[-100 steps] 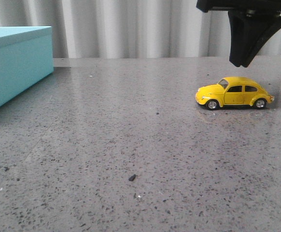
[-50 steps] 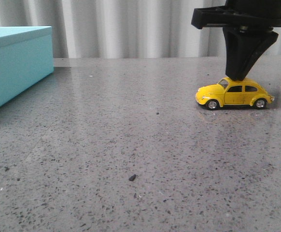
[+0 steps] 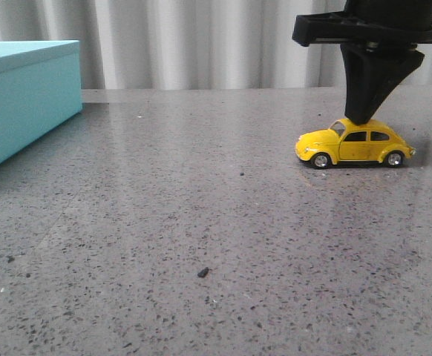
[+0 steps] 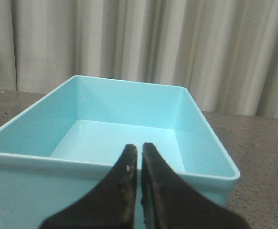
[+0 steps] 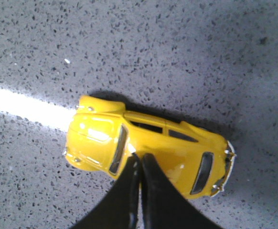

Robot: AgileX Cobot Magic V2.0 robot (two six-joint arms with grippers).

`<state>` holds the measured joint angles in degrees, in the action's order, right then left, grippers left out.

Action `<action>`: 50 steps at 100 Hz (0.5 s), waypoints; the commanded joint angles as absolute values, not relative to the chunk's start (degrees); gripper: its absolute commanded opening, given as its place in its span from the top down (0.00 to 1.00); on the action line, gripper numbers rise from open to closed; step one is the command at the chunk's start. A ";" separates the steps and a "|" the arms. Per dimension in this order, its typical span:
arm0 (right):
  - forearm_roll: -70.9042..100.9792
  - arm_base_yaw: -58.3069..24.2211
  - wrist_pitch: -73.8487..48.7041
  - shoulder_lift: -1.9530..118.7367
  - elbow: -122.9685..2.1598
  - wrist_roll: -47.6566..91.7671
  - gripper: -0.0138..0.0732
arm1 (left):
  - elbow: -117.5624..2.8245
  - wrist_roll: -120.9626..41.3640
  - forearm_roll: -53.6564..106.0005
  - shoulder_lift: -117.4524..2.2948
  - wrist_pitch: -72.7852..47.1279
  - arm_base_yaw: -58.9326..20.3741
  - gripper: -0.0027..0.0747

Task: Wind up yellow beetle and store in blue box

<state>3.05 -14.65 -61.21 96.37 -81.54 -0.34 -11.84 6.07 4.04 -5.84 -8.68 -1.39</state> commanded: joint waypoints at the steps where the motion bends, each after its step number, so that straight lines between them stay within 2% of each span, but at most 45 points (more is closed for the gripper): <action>1: 2.97 -14.68 -60.50 94.78 -83.24 -0.38 0.89 | -13.87 6.57 5.15 -6.97 -4.37 -1.38 0.99; 50: 1.04 -12.77 -62.24 94.78 -83.24 -0.93 0.89 | -13.87 6.57 5.15 -6.97 -4.37 -1.38 0.99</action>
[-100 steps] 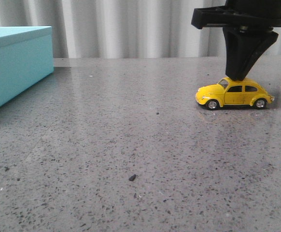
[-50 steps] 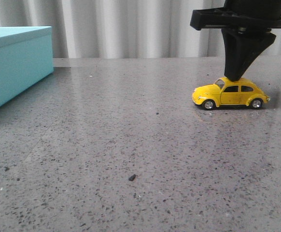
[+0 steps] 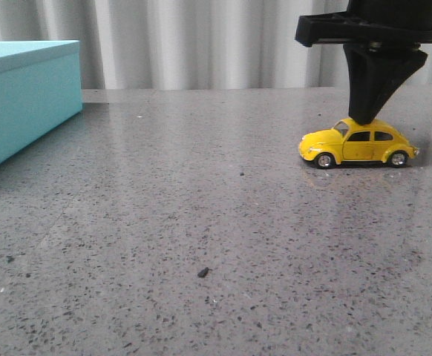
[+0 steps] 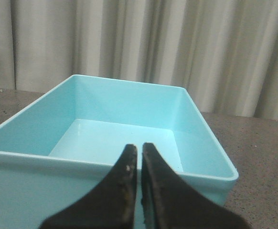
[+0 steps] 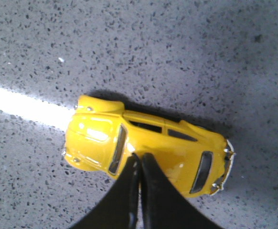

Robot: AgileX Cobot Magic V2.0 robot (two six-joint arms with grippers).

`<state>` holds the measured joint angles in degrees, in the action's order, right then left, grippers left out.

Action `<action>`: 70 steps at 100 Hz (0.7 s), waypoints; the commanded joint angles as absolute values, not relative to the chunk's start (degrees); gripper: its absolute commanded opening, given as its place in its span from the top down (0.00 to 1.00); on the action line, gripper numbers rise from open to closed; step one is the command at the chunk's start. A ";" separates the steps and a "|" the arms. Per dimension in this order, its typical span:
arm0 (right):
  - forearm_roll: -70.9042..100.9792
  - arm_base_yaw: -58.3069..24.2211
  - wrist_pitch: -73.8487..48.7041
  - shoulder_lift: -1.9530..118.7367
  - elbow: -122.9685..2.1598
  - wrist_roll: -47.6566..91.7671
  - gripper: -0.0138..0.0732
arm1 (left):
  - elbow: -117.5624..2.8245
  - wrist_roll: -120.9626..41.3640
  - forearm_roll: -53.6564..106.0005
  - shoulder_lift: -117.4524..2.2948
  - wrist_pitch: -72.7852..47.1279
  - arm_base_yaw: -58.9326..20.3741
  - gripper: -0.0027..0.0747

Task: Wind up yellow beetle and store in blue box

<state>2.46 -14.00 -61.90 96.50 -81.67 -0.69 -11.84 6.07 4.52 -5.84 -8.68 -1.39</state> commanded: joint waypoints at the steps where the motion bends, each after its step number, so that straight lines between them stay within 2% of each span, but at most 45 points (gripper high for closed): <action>1: 1.04 -12.74 -62.26 94.78 -83.24 -0.93 0.89 | -13.87 6.57 5.15 -6.97 -4.37 -1.38 0.99; 70: -11.61 -3.27 -67.03 94.83 -83.24 -3.09 0.89 | -13.87 6.57 5.15 -6.97 -4.37 -1.38 0.99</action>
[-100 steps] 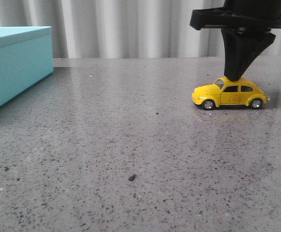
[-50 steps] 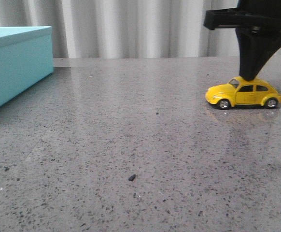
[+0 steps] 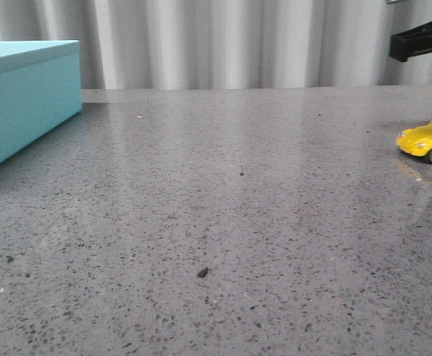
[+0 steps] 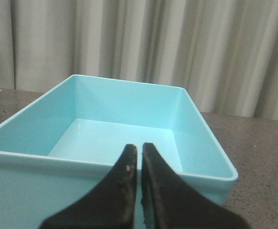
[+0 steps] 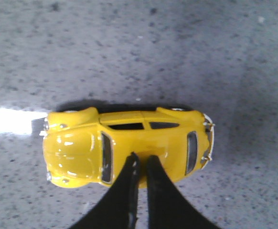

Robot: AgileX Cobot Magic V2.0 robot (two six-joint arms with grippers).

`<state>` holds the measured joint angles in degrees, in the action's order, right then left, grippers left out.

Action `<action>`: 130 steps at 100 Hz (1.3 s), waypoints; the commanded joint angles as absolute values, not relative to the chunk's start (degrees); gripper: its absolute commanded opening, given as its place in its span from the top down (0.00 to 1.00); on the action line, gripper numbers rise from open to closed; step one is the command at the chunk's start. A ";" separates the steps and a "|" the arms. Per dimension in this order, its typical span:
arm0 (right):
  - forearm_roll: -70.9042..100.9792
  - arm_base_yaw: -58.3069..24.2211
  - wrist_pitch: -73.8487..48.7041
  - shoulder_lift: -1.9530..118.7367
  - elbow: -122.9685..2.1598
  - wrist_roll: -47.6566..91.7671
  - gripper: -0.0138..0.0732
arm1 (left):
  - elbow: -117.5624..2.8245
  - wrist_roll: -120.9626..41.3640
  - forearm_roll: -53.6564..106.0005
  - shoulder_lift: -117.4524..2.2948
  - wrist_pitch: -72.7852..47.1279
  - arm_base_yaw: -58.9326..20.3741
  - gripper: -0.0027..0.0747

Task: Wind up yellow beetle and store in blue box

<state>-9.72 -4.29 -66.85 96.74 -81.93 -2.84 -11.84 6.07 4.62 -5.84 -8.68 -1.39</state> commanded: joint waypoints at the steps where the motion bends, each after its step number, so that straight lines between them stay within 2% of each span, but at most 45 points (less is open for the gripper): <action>1: -11.61 -3.27 -67.03 94.83 -83.24 -3.09 0.89 | -13.87 6.57 5.15 -6.97 -4.37 -1.38 0.99; 17: -11.32 -3.02 -64.68 93.80 -83.24 -3.29 0.89 | -13.87 6.57 5.15 -6.97 -4.37 -1.38 0.99; 60: -1.78 -3.73 -61.08 80.88 -85.21 -3.29 0.89 | -13.87 6.57 5.15 -6.97 -4.37 -1.38 0.99; 130: 0.00 -6.73 -59.62 78.67 -85.21 -3.07 0.89 | -15.96 6.57 6.02 -7.12 -4.47 -1.38 0.99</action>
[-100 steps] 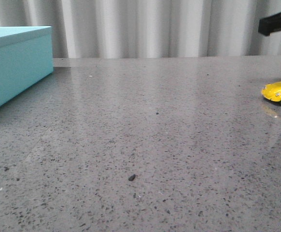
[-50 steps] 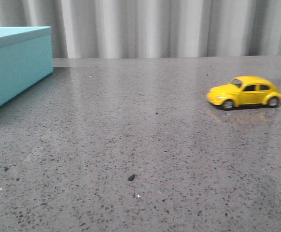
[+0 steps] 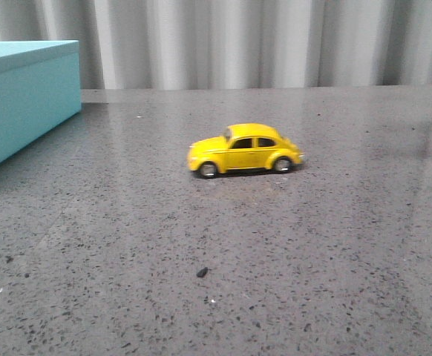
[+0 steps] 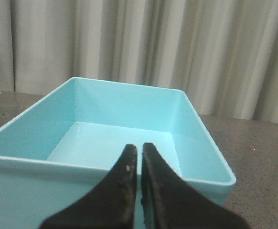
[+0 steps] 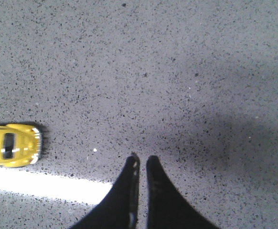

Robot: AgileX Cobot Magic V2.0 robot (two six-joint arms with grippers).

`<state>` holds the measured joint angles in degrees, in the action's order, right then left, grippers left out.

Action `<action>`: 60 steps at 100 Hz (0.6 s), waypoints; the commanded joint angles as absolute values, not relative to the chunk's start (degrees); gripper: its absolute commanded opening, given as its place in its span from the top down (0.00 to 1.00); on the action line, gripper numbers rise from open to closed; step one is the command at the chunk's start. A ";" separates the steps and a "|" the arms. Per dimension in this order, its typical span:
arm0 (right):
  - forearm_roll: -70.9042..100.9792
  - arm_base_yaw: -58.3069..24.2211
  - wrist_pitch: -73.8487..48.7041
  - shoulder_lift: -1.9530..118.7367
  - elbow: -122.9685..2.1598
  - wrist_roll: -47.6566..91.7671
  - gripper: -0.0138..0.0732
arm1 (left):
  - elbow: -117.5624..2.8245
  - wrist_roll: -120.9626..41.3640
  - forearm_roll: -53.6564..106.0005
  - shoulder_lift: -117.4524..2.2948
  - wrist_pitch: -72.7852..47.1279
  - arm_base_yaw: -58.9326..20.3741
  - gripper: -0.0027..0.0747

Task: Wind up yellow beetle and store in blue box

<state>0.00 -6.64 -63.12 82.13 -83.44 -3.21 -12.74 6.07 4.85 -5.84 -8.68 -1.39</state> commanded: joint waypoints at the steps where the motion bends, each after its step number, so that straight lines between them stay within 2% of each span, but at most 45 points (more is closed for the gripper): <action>1: 0.00 -6.73 -59.49 78.57 -85.21 -2.94 0.89 | -16.10 6.57 6.04 -7.12 -4.54 -1.38 0.99; 22: 0.00 -6.73 -55.90 73.16 -85.21 -2.78 0.89 | -22.46 6.57 6.60 -11.76 -8.67 -1.38 0.99; 60: 0.00 -6.73 -53.97 59.73 -84.50 -2.54 0.89 | -39.20 0.00 8.21 -27.70 -18.44 -2.05 0.98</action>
<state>0.00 -6.64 -58.29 63.36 -83.44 -2.99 -34.25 2.40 6.52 -23.76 -20.61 -1.39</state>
